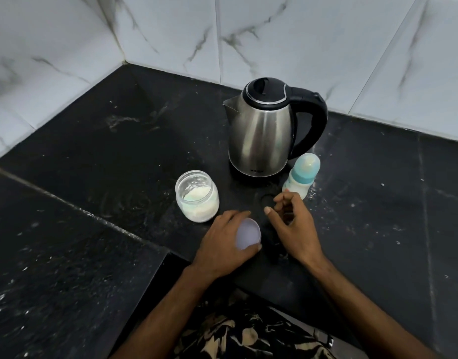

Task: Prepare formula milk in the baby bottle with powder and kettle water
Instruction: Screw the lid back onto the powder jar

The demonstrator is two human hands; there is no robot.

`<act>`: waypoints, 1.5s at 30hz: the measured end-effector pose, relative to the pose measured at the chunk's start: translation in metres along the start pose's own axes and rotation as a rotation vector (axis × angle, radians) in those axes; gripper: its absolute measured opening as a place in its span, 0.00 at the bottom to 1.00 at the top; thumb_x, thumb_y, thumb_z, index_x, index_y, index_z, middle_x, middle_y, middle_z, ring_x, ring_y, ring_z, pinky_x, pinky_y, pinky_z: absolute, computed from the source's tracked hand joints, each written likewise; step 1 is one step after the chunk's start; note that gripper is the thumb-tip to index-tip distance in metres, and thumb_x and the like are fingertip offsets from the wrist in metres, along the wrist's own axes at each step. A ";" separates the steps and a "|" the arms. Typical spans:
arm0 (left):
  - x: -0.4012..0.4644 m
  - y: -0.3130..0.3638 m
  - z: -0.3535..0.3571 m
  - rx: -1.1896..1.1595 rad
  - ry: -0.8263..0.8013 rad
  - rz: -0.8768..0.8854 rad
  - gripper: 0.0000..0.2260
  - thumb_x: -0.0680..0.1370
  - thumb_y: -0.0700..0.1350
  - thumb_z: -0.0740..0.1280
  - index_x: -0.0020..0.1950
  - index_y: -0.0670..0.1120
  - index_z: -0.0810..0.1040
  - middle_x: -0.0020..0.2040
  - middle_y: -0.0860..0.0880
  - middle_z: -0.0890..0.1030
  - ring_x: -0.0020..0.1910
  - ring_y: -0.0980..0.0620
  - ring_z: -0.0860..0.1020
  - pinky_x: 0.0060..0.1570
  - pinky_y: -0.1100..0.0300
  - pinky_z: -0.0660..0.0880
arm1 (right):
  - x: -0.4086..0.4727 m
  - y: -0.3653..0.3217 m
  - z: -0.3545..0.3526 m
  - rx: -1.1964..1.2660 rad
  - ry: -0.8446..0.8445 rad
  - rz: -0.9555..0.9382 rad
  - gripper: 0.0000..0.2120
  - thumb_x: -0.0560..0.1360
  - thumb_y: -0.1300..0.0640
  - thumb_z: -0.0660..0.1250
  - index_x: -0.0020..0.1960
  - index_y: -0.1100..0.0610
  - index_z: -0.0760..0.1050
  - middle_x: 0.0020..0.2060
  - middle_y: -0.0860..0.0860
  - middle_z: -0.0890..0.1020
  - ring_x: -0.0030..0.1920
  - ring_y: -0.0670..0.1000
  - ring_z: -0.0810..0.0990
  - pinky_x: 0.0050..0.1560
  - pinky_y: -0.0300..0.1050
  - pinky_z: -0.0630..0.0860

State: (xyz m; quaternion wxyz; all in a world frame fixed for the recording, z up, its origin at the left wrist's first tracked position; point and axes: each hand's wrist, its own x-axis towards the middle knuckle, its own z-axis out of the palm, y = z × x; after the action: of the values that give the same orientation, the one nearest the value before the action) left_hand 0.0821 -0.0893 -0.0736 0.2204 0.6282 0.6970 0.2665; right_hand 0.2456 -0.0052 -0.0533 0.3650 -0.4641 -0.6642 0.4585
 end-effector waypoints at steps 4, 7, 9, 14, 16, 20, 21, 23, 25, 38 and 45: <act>0.006 0.013 -0.004 -0.808 0.085 -0.343 0.18 0.76 0.47 0.72 0.65 0.50 0.76 0.61 0.52 0.80 0.63 0.54 0.78 0.59 0.62 0.75 | -0.001 -0.007 -0.002 0.068 -0.193 -0.066 0.15 0.75 0.55 0.73 0.60 0.54 0.74 0.52 0.46 0.80 0.54 0.43 0.80 0.53 0.37 0.76; 0.009 0.020 -0.009 -1.198 0.074 -0.469 0.15 0.78 0.43 0.68 0.64 0.44 0.77 0.60 0.43 0.82 0.58 0.48 0.80 0.54 0.56 0.78 | -0.001 -0.010 -0.001 0.013 -0.355 -0.141 0.31 0.70 0.50 0.76 0.69 0.52 0.69 0.62 0.45 0.75 0.65 0.45 0.75 0.63 0.38 0.74; 0.009 0.026 -0.015 -1.355 0.035 -0.496 0.17 0.76 0.46 0.67 0.64 0.42 0.77 0.57 0.43 0.83 0.54 0.49 0.81 0.49 0.57 0.79 | 0.001 -0.011 0.003 -0.056 -0.419 -0.206 0.37 0.68 0.48 0.79 0.72 0.51 0.66 0.65 0.43 0.72 0.68 0.47 0.73 0.65 0.43 0.74; 0.006 0.028 -0.020 -1.433 0.024 -0.520 0.20 0.75 0.52 0.64 0.63 0.42 0.78 0.58 0.43 0.82 0.57 0.48 0.79 0.51 0.55 0.76 | 0.009 -0.013 0.010 -0.147 -0.443 -0.303 0.36 0.67 0.47 0.79 0.71 0.50 0.69 0.65 0.42 0.70 0.68 0.47 0.71 0.63 0.48 0.76; 0.003 0.025 -0.023 -1.398 0.010 -0.528 0.19 0.75 0.54 0.63 0.61 0.46 0.80 0.57 0.45 0.83 0.56 0.50 0.81 0.50 0.56 0.78 | 0.014 -0.014 0.009 -0.179 -0.438 -0.316 0.35 0.67 0.46 0.79 0.70 0.49 0.69 0.65 0.42 0.70 0.67 0.47 0.72 0.62 0.48 0.76; -0.010 0.007 -0.035 -1.188 -0.023 -0.497 0.19 0.76 0.55 0.62 0.63 0.48 0.78 0.58 0.48 0.84 0.59 0.50 0.81 0.59 0.53 0.77 | 0.028 -0.022 0.005 -0.224 -0.375 -0.325 0.35 0.66 0.43 0.79 0.69 0.47 0.71 0.63 0.42 0.71 0.66 0.46 0.72 0.63 0.50 0.76; -0.015 0.001 -0.039 -1.114 -0.036 -0.489 0.17 0.77 0.53 0.63 0.63 0.47 0.78 0.57 0.48 0.84 0.58 0.50 0.81 0.57 0.55 0.77 | 0.033 -0.026 0.003 -0.247 -0.371 -0.331 0.35 0.65 0.42 0.79 0.69 0.46 0.71 0.63 0.42 0.71 0.66 0.46 0.72 0.63 0.51 0.75; -0.024 -0.012 -0.048 -0.971 -0.039 -0.464 0.12 0.80 0.48 0.63 0.59 0.45 0.80 0.52 0.46 0.85 0.52 0.51 0.83 0.52 0.59 0.77 | 0.044 -0.037 0.003 -0.288 -0.383 -0.345 0.35 0.65 0.38 0.77 0.69 0.44 0.70 0.63 0.42 0.71 0.66 0.47 0.72 0.63 0.52 0.75; -0.031 -0.026 -0.058 -0.865 0.048 -0.435 0.07 0.80 0.43 0.65 0.54 0.42 0.80 0.44 0.46 0.85 0.45 0.53 0.83 0.46 0.60 0.76 | 0.054 -0.051 0.004 -0.317 -0.406 -0.369 0.35 0.65 0.36 0.76 0.68 0.43 0.70 0.63 0.43 0.71 0.66 0.46 0.71 0.65 0.52 0.73; -0.002 -0.044 -0.099 -0.541 0.164 -0.210 0.43 0.65 0.49 0.82 0.74 0.58 0.61 0.71 0.60 0.70 0.68 0.65 0.69 0.67 0.62 0.70 | 0.084 -0.104 0.081 -0.563 -0.702 -0.589 0.33 0.68 0.44 0.76 0.71 0.44 0.70 0.64 0.45 0.70 0.63 0.47 0.67 0.64 0.47 0.72; 0.009 -0.029 -0.104 -0.507 0.125 -0.269 0.39 0.68 0.43 0.80 0.72 0.55 0.61 0.64 0.57 0.72 0.60 0.64 0.72 0.68 0.56 0.70 | 0.086 -0.100 0.087 -0.622 -0.702 -0.536 0.34 0.68 0.44 0.75 0.71 0.42 0.68 0.64 0.44 0.69 0.63 0.45 0.66 0.65 0.47 0.71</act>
State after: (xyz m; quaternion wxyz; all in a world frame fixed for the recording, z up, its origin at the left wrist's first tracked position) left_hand -0.0080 -0.0920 -0.0128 0.3603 0.4374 0.6973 0.4389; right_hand 0.1119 0.0380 0.0194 0.0708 -0.1833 -0.9458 0.2586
